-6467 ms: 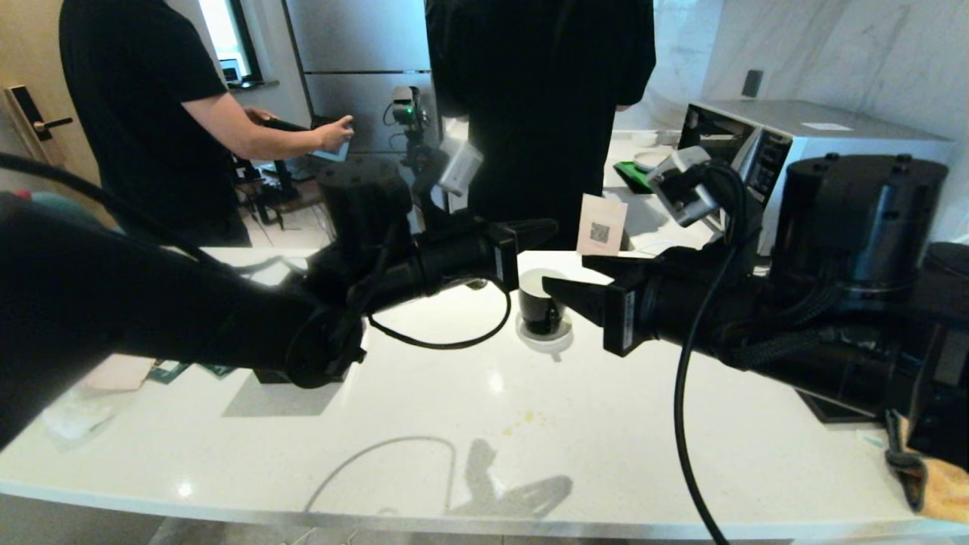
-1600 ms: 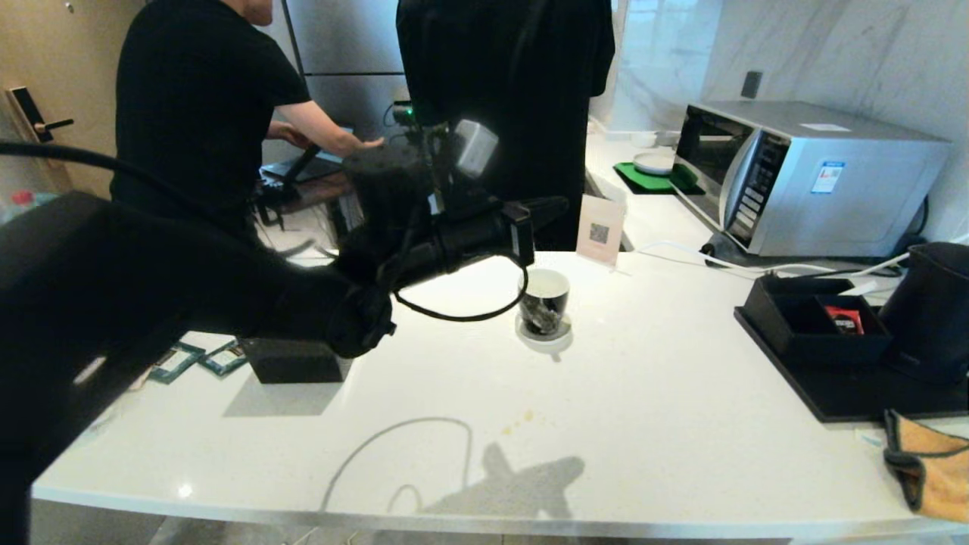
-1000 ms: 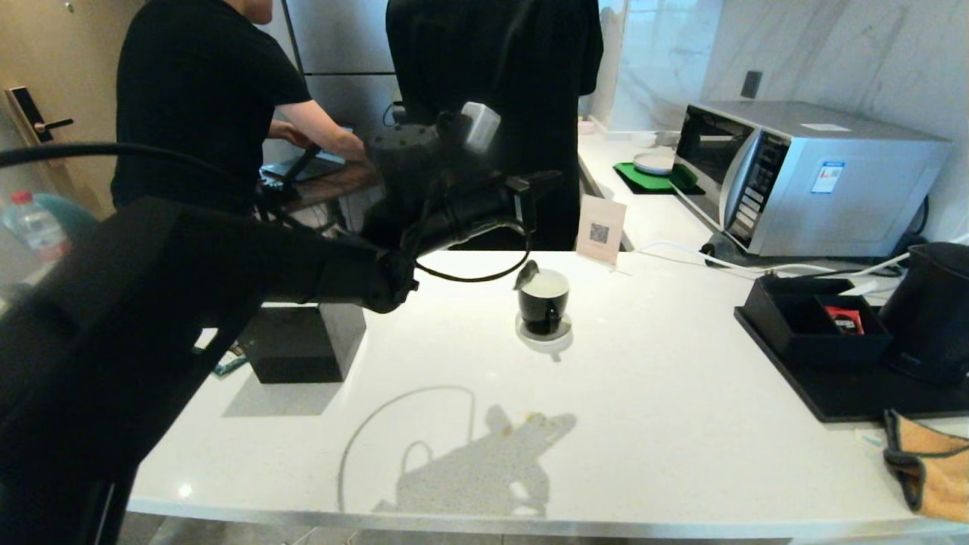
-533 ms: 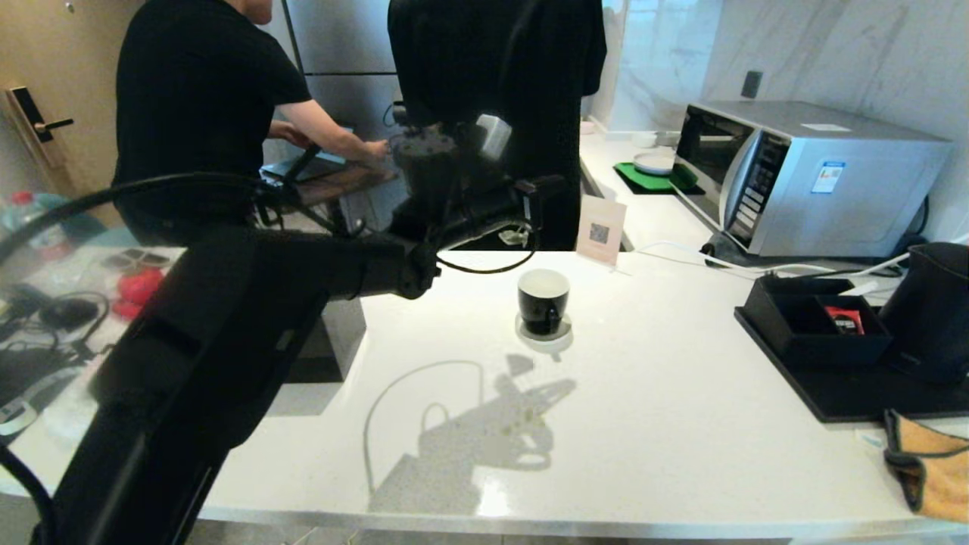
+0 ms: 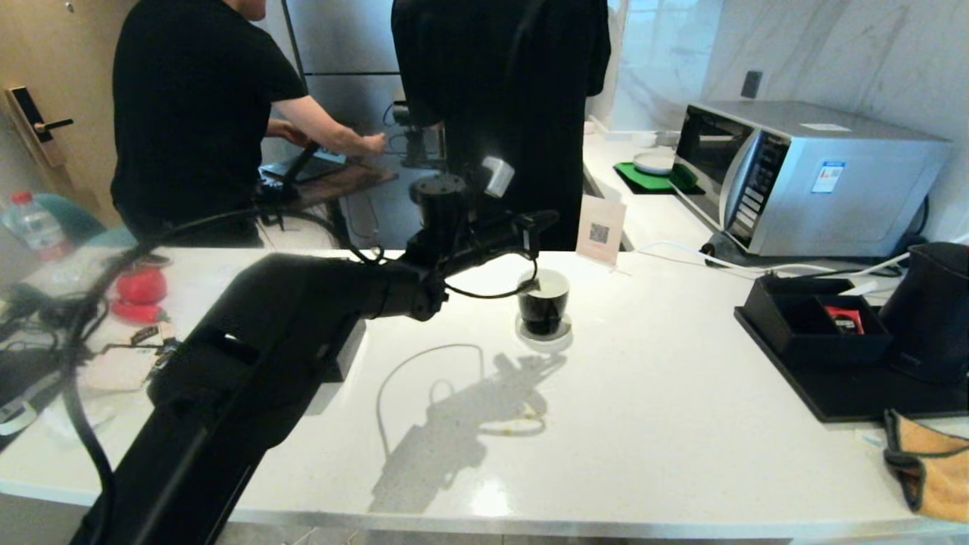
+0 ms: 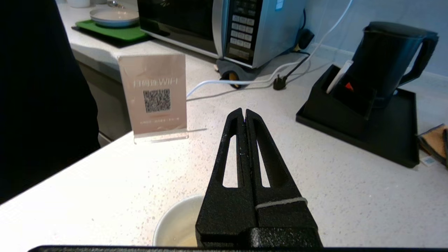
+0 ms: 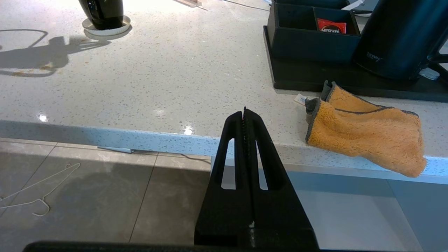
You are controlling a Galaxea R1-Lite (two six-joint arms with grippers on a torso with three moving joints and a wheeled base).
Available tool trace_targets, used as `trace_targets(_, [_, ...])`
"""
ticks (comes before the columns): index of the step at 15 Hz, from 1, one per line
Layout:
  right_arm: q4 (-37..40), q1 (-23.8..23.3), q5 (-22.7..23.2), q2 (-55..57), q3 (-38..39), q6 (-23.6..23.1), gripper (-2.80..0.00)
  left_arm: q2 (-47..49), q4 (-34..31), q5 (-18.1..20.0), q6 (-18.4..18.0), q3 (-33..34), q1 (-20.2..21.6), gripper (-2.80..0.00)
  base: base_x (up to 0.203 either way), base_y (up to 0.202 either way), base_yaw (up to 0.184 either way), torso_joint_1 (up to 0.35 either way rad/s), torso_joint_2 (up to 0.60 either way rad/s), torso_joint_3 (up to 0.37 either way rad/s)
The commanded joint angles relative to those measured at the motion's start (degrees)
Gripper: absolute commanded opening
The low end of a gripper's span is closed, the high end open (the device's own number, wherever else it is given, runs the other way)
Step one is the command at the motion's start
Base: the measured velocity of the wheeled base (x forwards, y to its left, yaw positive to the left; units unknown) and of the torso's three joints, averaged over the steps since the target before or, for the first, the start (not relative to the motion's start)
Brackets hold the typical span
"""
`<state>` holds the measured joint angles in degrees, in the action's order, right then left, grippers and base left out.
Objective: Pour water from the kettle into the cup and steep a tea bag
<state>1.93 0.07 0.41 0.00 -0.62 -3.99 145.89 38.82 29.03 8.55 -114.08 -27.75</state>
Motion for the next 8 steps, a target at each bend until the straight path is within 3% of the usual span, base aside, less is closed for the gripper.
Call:
trace_targets(1, [0.0,0.0,0.0,0.1,0.0,-0.1,-2.80,1.5,0.5,0.2,0.1,0.0,-0.2,-2.80,0.000,0.000,0.000,0.000,0.00,0.000])
trace_targets(8, [0.0,0.0,0.1,0.1,0.0,-0.2,-2.80,2.4,0.6,0.1,0.1,0.0,-1.0,-2.80,0.000,0.000,0.000,0.000,0.00,0.000])
